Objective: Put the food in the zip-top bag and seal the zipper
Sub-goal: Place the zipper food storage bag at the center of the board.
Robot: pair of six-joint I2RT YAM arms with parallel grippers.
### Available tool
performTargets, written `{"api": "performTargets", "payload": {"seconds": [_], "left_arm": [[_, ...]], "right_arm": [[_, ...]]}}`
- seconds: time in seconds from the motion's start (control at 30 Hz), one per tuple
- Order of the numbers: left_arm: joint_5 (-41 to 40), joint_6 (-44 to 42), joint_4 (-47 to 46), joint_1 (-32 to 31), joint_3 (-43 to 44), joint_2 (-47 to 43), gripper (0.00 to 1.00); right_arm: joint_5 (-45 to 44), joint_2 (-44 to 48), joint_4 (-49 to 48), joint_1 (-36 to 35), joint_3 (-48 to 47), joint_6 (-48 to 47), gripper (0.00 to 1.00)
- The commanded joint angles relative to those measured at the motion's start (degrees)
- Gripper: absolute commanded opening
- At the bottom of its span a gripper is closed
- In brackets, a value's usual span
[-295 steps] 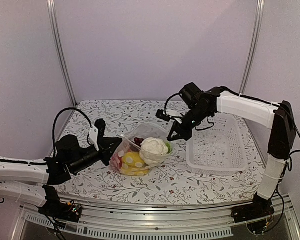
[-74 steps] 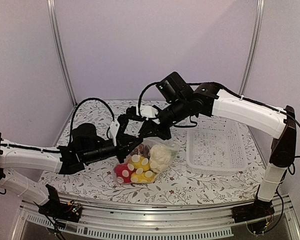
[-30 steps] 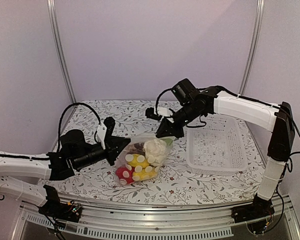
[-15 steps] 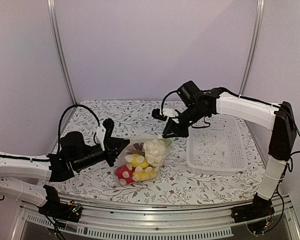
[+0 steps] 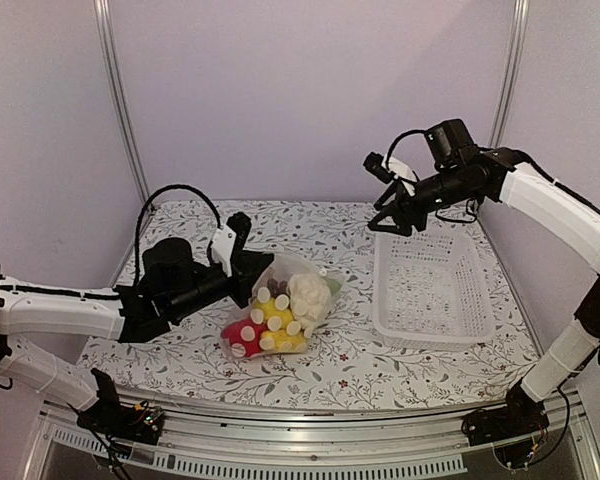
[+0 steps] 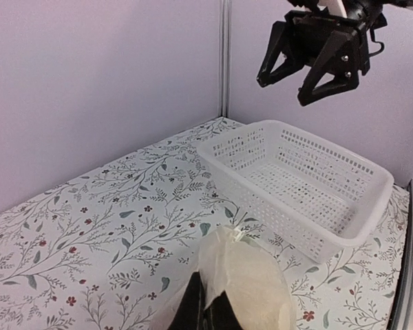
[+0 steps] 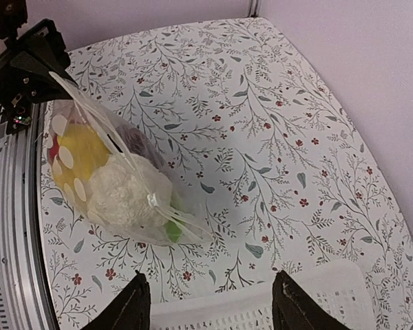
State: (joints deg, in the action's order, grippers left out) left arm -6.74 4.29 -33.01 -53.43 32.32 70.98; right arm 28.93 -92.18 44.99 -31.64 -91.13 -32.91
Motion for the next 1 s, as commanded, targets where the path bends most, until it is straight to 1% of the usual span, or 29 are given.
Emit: {"api": "performTargets", "payload": {"seconds": [0.0, 0.07, 0.17, 0.27, 0.33, 0.4, 0.47, 0.53, 0.57, 0.6, 0.7, 0.73, 0.77, 0.87, 0.97], "left_arm": [[1.1, -8.0, 2.5, 3.7, 9.2, 3.1, 0.00], [2.9, -11.7, 5.0, 5.4, 12.9, 4.5, 0.00], [6.9, -18.4, 9.3, 7.9, 18.4, 7.0, 0.00], [12.4, -21.6, 14.5, 9.6, 23.2, 10.1, 0.00], [15.6, -21.3, 16.2, 10.1, 24.6, 12.1, 0.00], [19.2, -19.1, 15.2, 10.1, 23.5, 14.4, 0.01], [24.1, -14.5, 13.1, 9.5, 21.7, 16.6, 0.04], [25.4, -10.2, 10.1, 7.8, 19.1, 18.4, 0.07], [25.1, -8.3, 8.7, 6.4, 17.9, 18.9, 0.12], [24.1, -7.2, 7.5, 5.0, 17.0, 19.0, 0.19], [19.9, -4.7, 6.5, 0.5, 15.7, 17.6, 0.42], [18.8, -3.4, 8.1, -0.3, 16.0, 16.7, 0.54], [17.7, -2.1, 10.0, -0.8, 16.5, 15.6, 0.61], [15.7, -0.6, 14.9, -1.4, 17.4, 10.8, 0.68], [10.5, -0.2, 16.6, -1.4, 16.2, 4.3, 0.78]], "right_arm": [[0.2, 4.7, -1.0, 10.0, 5.2, 5.3, 0.62], [-1.1, 6.6, -1.7, 14.2, 7.2, 6.9, 0.64], [-2.9, 9.9, -2.7, 18.3, 11.3, 7.4, 0.66], [-3.5, 12.8, -3.6, 19.0, 14.8, 7.1, 0.67], [-3.2, 14.5, -4.0, 18.9, 16.5, 7.2, 0.67], [-2.5, 15.5, -4.9, 18.9, 18.5, 7.7, 0.68], [-1.9, 16.2, -5.8, 18.9, 20.0, 8.1, 0.69], [-1.2, 16.3, -6.1, 18.9, 20.5, 8.6, 0.70], [-0.8, 16.2, -6.1, 18.9, 20.4, 8.8, 0.71], [-0.6, 16.1, -6.1, 18.9, 20.3, 8.9, 0.71], [-0.1, 16.2, -6.1, 18.9, 19.7, 9.3, 0.72], [-0.1, 16.4, -6.0, 19.0, 19.6, 9.4, 0.74], [-0.4, 16.6, -6.0, 18.9, 19.6, 9.4, 0.75], [-1.3, 17.8, -6.0, 18.9, 19.5, 9.7, 0.79], [-2.6, 19.1, -6.3, 19.0, 19.5, 10.3, 0.84]]}}
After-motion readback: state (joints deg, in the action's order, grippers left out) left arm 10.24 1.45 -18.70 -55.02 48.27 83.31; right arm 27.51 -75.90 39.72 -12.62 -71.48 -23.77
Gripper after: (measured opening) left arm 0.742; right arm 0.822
